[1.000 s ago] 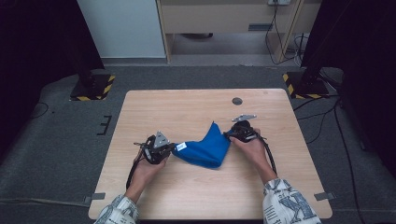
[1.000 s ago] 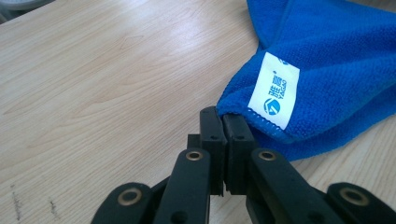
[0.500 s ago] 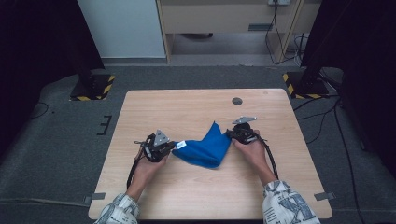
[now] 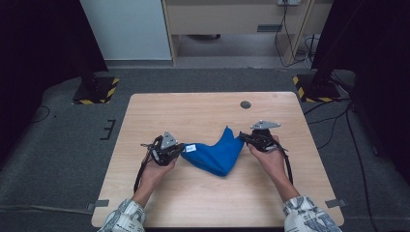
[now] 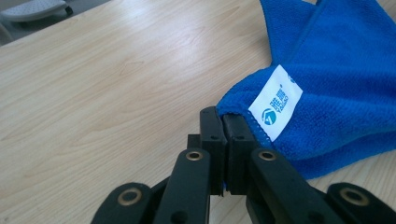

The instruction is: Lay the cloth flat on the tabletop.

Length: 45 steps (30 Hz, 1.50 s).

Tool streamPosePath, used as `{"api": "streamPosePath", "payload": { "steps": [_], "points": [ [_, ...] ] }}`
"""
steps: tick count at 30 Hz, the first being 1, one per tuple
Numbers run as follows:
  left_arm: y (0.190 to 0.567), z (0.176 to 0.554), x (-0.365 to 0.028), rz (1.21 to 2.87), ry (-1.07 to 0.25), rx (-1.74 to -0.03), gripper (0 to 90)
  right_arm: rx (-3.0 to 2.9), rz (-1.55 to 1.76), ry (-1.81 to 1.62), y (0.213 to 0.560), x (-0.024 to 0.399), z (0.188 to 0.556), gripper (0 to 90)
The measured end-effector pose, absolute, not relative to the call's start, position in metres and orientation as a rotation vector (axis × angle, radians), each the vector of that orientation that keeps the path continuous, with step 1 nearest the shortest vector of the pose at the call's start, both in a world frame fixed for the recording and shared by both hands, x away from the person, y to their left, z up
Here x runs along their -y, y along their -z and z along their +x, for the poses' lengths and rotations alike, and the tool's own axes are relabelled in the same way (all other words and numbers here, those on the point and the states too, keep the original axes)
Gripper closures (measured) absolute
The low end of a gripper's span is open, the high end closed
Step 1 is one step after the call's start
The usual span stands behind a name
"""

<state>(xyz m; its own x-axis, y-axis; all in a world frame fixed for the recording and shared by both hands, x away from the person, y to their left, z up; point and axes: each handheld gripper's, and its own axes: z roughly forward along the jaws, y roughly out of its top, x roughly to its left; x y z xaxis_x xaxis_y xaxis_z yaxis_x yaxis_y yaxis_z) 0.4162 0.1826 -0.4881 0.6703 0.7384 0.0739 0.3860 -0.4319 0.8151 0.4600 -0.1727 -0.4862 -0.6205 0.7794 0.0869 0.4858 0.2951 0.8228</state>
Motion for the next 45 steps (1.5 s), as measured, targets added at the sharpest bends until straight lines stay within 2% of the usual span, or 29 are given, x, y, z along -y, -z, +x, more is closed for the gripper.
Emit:
{"api": "streamPosePath", "payload": {
  "steps": [18, 30, 45],
  "points": [
    [0.453, 0.42, -0.179, 1.995, -0.559, -0.832, 88.3, -2.151, 1.042, -1.344, 0.439, 0.186, 0.432, 88.1],
    [0.431, 0.422, -0.18, 1.977, -0.584, -0.815, 88.3, -2.109, 1.023, -1.369, 0.421, 0.191, 0.432, 88.1],
    [0.418, 0.422, -0.173, 1.975, -0.586, -0.788, 88.3, -2.088, 1.028, -1.382, 0.415, 0.199, 0.432, 88.1]
  ]
}}
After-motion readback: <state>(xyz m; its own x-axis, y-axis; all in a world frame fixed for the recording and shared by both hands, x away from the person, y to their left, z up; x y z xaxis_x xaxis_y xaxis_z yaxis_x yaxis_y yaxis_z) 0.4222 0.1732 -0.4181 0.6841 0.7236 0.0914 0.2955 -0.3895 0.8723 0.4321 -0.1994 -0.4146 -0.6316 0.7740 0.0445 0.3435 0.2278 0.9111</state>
